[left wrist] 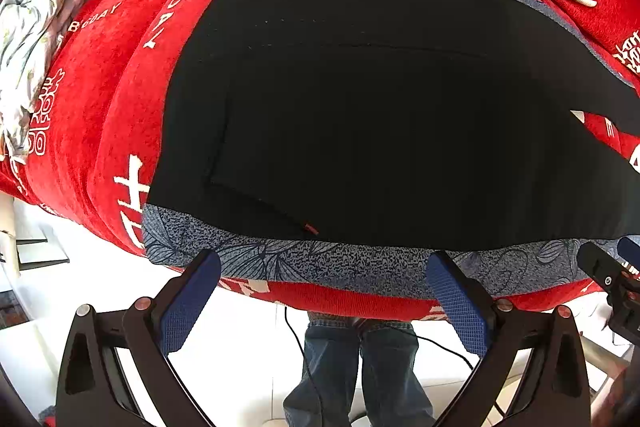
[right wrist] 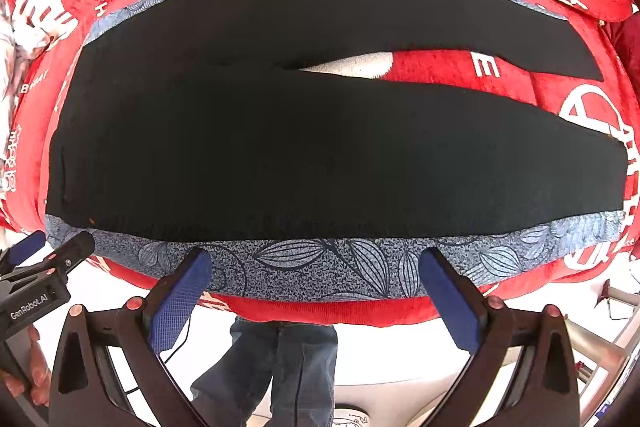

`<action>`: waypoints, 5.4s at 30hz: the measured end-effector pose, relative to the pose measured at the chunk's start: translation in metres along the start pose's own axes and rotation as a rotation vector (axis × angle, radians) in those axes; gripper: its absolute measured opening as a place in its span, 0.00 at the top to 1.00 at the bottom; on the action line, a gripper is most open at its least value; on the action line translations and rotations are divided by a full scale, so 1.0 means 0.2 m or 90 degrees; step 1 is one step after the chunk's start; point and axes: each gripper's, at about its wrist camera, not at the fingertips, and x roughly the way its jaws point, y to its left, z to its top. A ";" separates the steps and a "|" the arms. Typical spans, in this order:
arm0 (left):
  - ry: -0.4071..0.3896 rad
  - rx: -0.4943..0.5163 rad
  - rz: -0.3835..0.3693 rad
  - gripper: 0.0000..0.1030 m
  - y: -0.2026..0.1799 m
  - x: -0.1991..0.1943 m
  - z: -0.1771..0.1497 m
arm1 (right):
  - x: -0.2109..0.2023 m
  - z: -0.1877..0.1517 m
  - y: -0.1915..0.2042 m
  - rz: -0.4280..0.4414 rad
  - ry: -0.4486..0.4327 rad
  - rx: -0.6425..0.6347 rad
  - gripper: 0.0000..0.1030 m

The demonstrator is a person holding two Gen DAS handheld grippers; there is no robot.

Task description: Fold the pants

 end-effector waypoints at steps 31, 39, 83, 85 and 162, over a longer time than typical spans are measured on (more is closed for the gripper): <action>-0.031 -0.220 -0.436 0.00 0.42 0.37 -0.17 | 0.62 -0.26 -0.38 0.680 0.068 0.248 0.14; -0.044 -0.252 -0.382 0.20 0.41 0.37 -0.21 | 0.69 -0.34 -0.44 0.754 0.086 0.367 0.22; -0.167 -0.181 -0.355 0.48 0.31 -0.23 0.48 | 0.05 0.48 -0.57 0.744 -0.062 0.153 0.90; -0.203 -0.163 -0.326 0.46 0.27 -0.23 0.67 | 0.02 0.66 -0.54 0.722 -0.061 0.130 0.90; -0.074 0.095 -0.073 0.08 -1.45 0.07 0.91 | 0.08 0.78 -2.29 0.375 -0.095 0.461 0.38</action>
